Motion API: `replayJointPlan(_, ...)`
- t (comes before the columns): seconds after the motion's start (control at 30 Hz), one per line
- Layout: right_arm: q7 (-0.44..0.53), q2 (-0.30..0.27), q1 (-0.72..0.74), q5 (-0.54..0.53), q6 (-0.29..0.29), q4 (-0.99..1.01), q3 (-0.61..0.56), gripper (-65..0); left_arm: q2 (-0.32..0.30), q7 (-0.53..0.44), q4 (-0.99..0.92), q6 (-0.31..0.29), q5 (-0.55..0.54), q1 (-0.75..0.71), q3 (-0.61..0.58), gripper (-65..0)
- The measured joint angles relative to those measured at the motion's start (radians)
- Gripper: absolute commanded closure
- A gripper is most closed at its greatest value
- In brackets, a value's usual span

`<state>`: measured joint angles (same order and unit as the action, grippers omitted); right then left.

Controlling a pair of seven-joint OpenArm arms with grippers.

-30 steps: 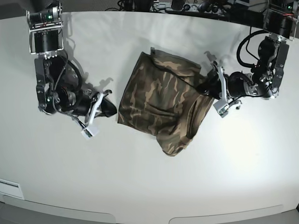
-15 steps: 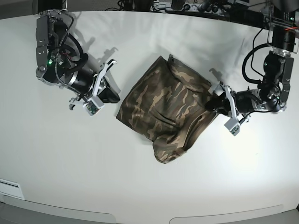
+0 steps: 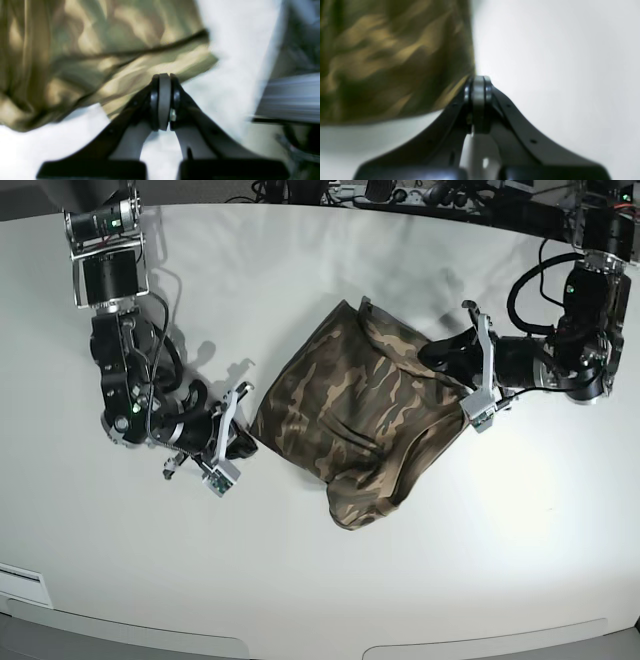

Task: Fold the T-shirt properly
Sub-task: 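Press both grippers against opposite sides of the bundle to square it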

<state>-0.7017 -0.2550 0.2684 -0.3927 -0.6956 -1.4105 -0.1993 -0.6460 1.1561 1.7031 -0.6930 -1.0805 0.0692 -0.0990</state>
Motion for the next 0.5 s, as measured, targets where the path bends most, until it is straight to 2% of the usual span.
replayJointPlan(0.07,0.023,0.001,0.046,-0.011,0.002,-0.003,-0.018,0.0,-0.004,-0.132,-0.010,0.000,0.175,-0.041,0.000,0.0)
replayJointPlan(0.13,0.029,0.011,0.052,-0.018,0.003,-0.008,-0.032,0.0,-0.005,-0.224,-0.049,0.000,0.311,-0.070,-0.006,0.0)
replayJointPlan(0.23,-0.006,0.040,0.020,-0.007,-0.007,-0.001,-0.050,0.0,-0.003,-0.344,-0.122,-0.008,0.367,-0.058,-0.033,0.0)
replayJointPlan(0.3,0.004,0.061,0.003,-0.008,0.000,-0.001,-0.061,0.0,-0.003,-0.405,-0.180,-0.014,0.385,-0.028,-0.061,0.0)
replayJointPlan(0.43,0.020,0.064,-0.022,-0.008,0.000,-0.003,-0.061,0.0,-0.003,-0.476,-0.282,-0.025,0.412,0.051,-0.132,0.0)
replayJointPlan(0.5,0.014,0.061,-0.053,-0.009,0.000,-0.003,-0.061,0.0,-0.003,-0.526,-0.332,-0.025,0.460,0.108,-0.177,0.0)
